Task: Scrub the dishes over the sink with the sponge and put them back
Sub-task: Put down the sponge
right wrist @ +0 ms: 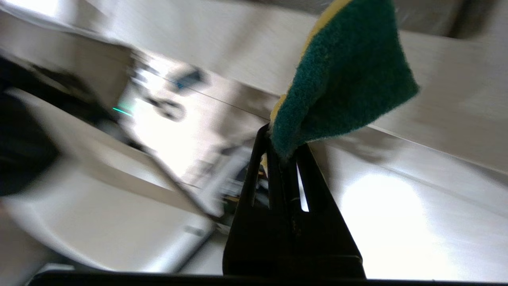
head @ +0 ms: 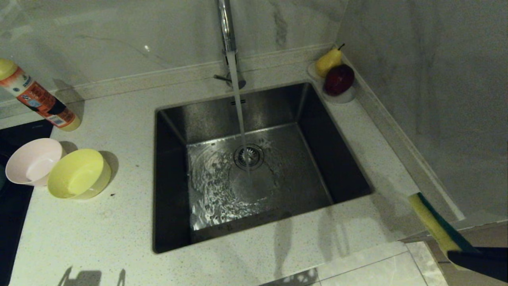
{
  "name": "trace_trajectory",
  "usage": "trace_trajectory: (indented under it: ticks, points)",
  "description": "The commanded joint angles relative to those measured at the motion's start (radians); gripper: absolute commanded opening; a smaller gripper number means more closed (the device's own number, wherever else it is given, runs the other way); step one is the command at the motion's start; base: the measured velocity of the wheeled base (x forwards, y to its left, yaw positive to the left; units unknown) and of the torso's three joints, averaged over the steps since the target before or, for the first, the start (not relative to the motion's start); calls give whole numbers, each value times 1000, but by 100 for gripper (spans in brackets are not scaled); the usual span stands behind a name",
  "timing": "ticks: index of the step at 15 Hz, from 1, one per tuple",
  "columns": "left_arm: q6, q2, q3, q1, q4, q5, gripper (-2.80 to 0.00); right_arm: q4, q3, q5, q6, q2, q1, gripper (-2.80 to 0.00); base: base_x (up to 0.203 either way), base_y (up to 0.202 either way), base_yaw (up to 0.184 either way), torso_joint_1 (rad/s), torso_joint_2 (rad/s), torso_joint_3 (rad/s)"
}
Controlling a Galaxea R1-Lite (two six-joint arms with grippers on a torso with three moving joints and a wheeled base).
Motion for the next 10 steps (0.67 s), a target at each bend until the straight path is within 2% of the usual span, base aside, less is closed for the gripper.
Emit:
trace_trajectory:
  ticks: [1, 2, 4, 6, 10]
  points:
    - [0, 4, 40, 0, -2, 0, 0, -7, 44, -54, -78, -19, 0, -280, 0, 0, 0, 0, 0, 0]
    - [0, 4, 40, 0, -1, 0, 0, -22, 73, -102, -108, -20, 0, -280, 0, 0, 0, 0, 0, 0]
    - [0, 4, 40, 0, -1, 0, 0, -39, 79, -133, -114, -21, 0, -280, 0, 0, 0, 0, 0, 0]
    - [0, 4, 40, 0, -1, 0, 0, -79, 102, -251, -170, -25, 0, -280, 0, 0, 0, 0, 0, 0]
    - [0, 4, 40, 0, -1, 0, 0, -140, 183, -321, -241, -16, 10, -280, 0, 0, 0, 0, 0, 0]
